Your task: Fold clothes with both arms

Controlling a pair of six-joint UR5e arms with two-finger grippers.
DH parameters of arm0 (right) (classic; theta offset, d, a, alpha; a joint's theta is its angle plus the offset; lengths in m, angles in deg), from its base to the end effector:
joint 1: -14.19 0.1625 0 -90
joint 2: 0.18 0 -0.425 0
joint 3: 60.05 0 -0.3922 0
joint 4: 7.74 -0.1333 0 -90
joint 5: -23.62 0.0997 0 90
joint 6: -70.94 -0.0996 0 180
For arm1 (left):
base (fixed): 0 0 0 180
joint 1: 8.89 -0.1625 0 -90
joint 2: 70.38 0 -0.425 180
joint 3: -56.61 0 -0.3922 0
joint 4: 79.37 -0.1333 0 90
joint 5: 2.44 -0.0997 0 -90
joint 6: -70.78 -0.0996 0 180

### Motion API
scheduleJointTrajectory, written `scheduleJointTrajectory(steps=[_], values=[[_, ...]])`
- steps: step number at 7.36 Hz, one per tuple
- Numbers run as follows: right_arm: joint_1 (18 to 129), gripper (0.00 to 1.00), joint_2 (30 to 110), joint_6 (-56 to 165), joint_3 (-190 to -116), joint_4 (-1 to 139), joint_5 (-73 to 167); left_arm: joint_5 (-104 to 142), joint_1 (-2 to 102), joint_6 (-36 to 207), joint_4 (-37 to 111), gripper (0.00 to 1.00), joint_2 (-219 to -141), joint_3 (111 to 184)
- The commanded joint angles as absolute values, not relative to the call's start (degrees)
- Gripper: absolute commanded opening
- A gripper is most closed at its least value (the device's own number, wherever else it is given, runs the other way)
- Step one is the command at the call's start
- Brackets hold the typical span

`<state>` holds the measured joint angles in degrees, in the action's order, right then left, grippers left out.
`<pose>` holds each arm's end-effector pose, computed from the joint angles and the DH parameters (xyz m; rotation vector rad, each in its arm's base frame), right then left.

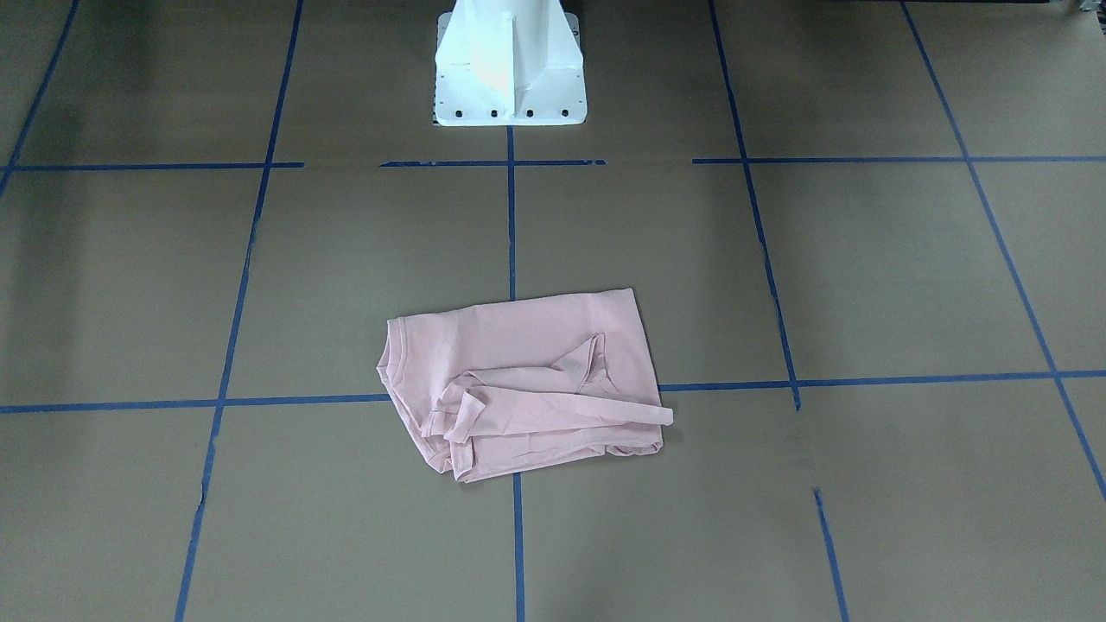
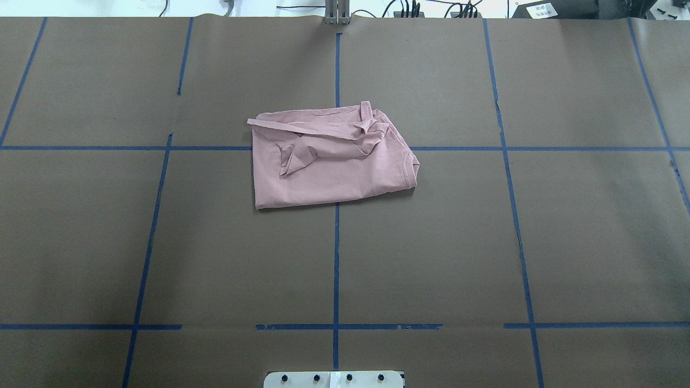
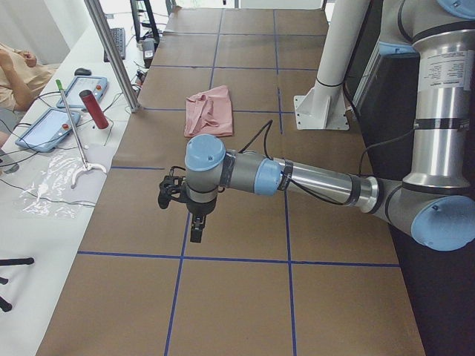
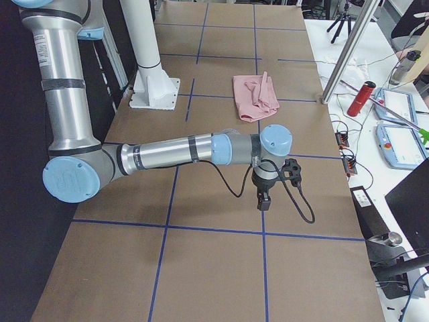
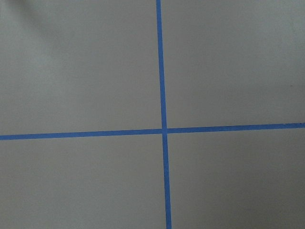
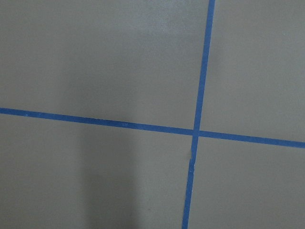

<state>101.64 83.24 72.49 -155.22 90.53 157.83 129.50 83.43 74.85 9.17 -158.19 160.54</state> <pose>0.0399 -0.5388 0.5700 0.0510 -0.7721 -0.0914 -0.0861 -0.4760 0.5625 0.1601 0.7324 -0.0406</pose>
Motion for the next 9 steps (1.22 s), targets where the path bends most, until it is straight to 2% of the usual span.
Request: scheduleJointTrajectory(steps=[1,9], values=[[101.55,1.0,83.41,72.0,-155.15,90.52,157.83,130.98,83.48,74.73,8.44,1.0,-157.57,159.54],[99.97,1.0,85.25,72.17,-154.0,90.6,157.74,133.26,82.6,75.09,8.96,1.0,-156.69,158.48]])
